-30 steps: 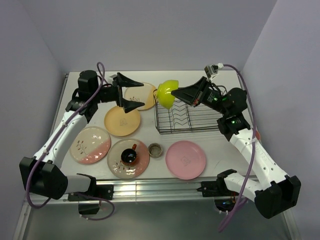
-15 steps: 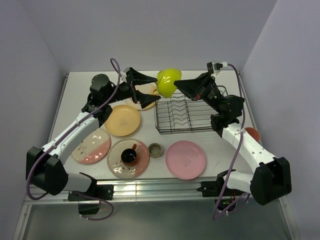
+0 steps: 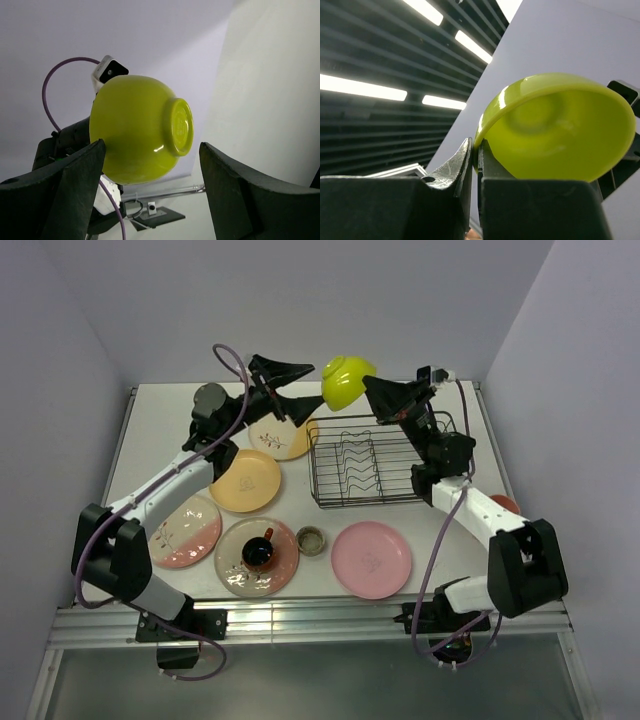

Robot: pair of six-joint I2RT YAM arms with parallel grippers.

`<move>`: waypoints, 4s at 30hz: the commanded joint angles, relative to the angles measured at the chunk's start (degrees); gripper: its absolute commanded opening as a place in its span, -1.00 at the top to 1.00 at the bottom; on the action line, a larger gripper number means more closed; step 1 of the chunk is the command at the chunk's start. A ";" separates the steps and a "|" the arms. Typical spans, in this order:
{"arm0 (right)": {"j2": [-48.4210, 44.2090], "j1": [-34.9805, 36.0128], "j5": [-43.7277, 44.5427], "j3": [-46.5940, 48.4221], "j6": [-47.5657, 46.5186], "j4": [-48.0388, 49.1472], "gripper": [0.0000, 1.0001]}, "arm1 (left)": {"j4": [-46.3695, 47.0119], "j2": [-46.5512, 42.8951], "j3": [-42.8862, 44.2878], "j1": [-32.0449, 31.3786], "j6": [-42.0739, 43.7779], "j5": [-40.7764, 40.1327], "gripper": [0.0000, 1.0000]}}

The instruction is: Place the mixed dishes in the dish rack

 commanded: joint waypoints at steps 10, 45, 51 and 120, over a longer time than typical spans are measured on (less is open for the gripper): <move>0.72 0.20 -1.61 6.57 1.82 18.24 1.00 | 5.66 -0.79 6.42 -1.15 -34.84 1.69 -0.64; -5.45 -0.78 15.35 37.93 -21.76 -124.78 1.00 | -75.29 -7.55 29.55 -21.52 86.19 -47.16 -0.59; -4.14 0.28 14.21 41.62 -18.41 -128.21 1.00 | -73.97 -4.74 30.69 -26.97 89.18 -51.48 -0.51; -4.05 11.09 19.48 49.80 -24.64 -130.40 0.52 | -72.30 1.33 27.36 -31.91 93.85 -66.00 1.00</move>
